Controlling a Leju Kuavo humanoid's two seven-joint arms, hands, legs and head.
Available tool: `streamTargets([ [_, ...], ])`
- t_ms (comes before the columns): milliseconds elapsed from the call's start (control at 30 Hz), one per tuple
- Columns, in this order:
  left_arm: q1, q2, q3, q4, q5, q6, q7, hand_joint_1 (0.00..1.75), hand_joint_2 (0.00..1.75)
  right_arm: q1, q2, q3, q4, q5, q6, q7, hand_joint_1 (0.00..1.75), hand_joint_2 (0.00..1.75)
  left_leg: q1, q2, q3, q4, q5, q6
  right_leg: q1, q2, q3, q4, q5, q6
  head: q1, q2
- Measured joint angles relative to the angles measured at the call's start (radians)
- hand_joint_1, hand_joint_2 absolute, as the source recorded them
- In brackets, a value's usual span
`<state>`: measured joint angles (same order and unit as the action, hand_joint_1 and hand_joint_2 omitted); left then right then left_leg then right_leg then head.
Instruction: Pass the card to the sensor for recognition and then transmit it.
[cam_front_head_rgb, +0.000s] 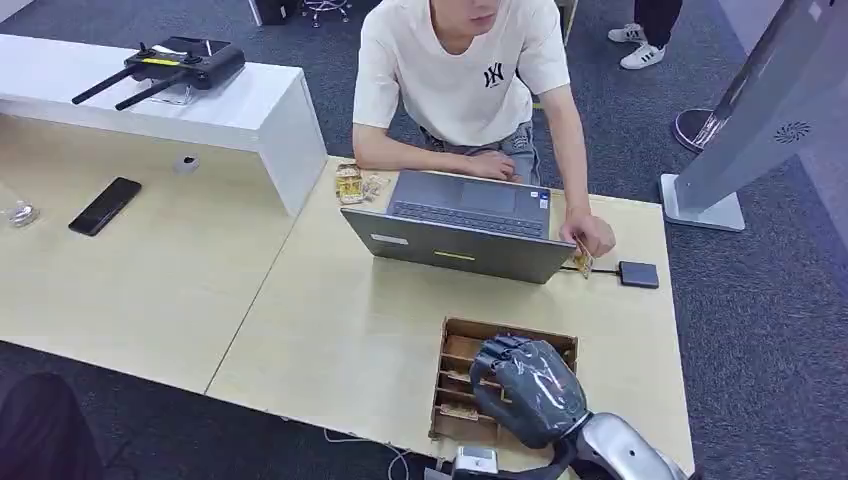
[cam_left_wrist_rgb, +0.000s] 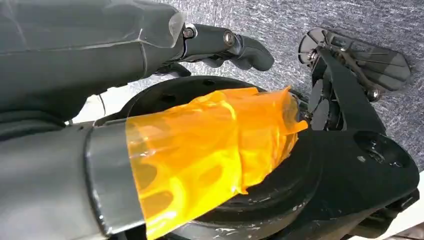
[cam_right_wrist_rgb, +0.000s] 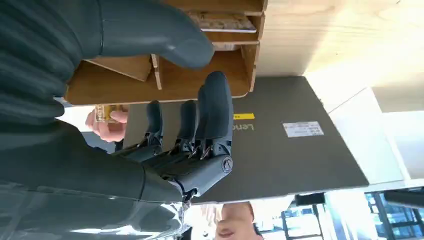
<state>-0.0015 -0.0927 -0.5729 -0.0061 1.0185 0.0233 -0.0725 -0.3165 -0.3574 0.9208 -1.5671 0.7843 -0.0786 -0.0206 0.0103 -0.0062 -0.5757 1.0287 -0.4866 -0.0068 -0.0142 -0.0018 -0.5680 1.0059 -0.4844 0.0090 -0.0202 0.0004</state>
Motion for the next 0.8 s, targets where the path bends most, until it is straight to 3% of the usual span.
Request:
streamTargets([
  [133, 0.0, 0.0, 0.0, 0.0, 0.0, -0.001, 0.0, 0.0, 0.0, -0.01, 0.0, 0.011, 0.001, 0.0, 0.006, 0.0, 0.73, 1.75, 0.0, 0.0, 0.0, 0.0, 0.0, 0.0, 0.0, 0.0, 0.0, 0.0, 0.0, 0.0, 0.0, 0.0],
  [200, 0.0, 0.0, 0.0, 0.0, 0.001, -0.002, 0.0, 0.0, 0.0, -0.015, 0.0, 0.018, 0.003, 0.0, 0.01, 0.0, 0.84, 1.75, 0.0, 0.0, 0.0, 0.0, 0.0, 0.0, 0.0, 0.0, 0.0, 0.0, 0.0, 0.0, 0.0, 0.0],
  [467, 0.0, 0.0, 0.0, 0.0, 0.002, -0.002, 0.0, 0.0, 0.0, -0.031, 0.0, 0.041, 0.023, 0.0, 0.018, 0.0, 0.73, 1.75, 0.0, 0.0, 0.0, 0.0, 0.0, 0.0, 0.0, 0.0, 0.0, 0.0, 0.0, 0.0, 0.0, 0.0],
  [800, 0.0, 0.0, -0.003, 0.0, 0.001, -0.005, 0.0, 0.0, 0.0, -0.055, 0.017, 0.073, 0.055, -0.011, 0.022, 0.006, 0.84, 1.75, 0.0, 0.0, 0.0, 0.0, 0.0, 0.0, 0.0, 0.0, 0.0, 0.0, 0.0, 0.0, 0.0, 0.0],
])
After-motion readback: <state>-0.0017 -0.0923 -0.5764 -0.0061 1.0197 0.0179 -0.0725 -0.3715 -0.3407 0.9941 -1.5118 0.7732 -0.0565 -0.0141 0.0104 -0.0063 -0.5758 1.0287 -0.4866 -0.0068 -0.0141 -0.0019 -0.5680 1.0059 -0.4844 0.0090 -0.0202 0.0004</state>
